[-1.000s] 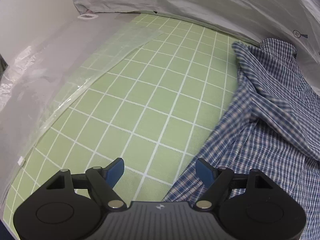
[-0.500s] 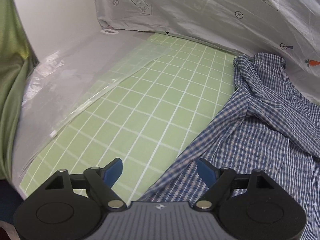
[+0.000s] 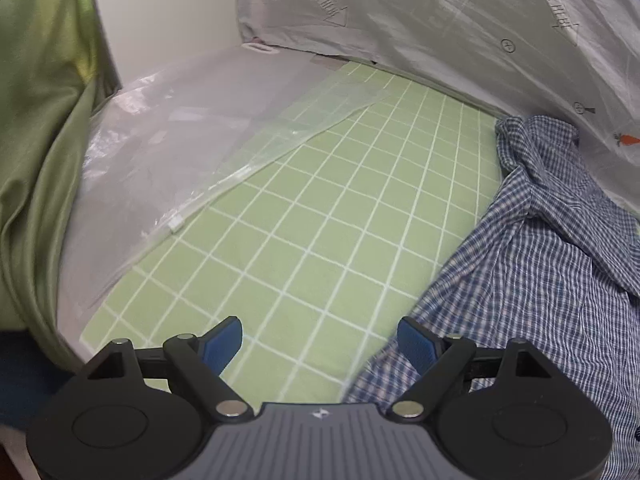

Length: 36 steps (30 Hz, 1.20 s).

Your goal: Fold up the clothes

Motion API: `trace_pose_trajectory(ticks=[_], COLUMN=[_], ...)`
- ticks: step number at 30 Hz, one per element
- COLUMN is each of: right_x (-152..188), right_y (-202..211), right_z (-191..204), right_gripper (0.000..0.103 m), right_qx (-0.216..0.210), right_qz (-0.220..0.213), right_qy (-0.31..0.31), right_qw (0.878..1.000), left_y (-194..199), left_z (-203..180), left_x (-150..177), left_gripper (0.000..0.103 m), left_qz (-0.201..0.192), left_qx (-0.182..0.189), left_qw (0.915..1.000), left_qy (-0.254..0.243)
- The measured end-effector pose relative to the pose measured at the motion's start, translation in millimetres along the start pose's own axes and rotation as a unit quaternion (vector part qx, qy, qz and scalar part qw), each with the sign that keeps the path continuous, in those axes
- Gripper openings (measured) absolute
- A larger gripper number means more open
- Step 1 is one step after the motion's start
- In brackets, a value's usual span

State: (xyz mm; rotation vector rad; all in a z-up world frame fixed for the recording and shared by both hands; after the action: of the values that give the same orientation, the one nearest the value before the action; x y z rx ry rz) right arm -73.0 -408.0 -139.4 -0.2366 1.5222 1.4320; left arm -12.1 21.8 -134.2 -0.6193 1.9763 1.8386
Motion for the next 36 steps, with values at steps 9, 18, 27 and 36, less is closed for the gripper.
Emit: trace_pose_trajectory(ticks=[9,18,27,36], right_x=[68.7,128.5,164.2,180.4], right_y=[51.7,62.7,71.0,64.1], right_z=[123.9,207.4,248.4,279.0], right_gripper=[0.103,0.102,0.08,0.048], right_qx=[0.031,0.055,0.047,0.02], right_qz=[-0.009,0.036,0.055,0.076], right_qy=[-0.02,0.028,0.058,0.11], right_qw=[0.999,0.997,0.996,0.991], left_y=[-19.9,-29.3,-33.5,-30.7], left_z=[51.6,84.7,120.2,142.5], left_x=[-26.4,-12.9,-5.7,-10.4], left_gripper=[0.085,0.085,0.085,0.085], left_qz=[0.007,0.038,0.06,0.059], left_qx=[0.067,0.1,0.099,0.094], left_qw=[0.9954,0.9896,0.9894,0.9917], left_qy=[-0.068,-0.096,-0.087,-0.065])
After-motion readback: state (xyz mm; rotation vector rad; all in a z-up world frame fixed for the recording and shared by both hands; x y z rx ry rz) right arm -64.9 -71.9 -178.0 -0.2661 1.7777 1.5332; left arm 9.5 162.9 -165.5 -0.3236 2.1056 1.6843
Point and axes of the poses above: each gripper's, at about its wrist camera, not at the fingertips, and y roughly against the way its jaws point, z to its left, x to its underside, the point moved 6 cm from there along -y, roughly the way its jaws point, and after that the axes turned 1 degree about z, right-handed, at the moved point
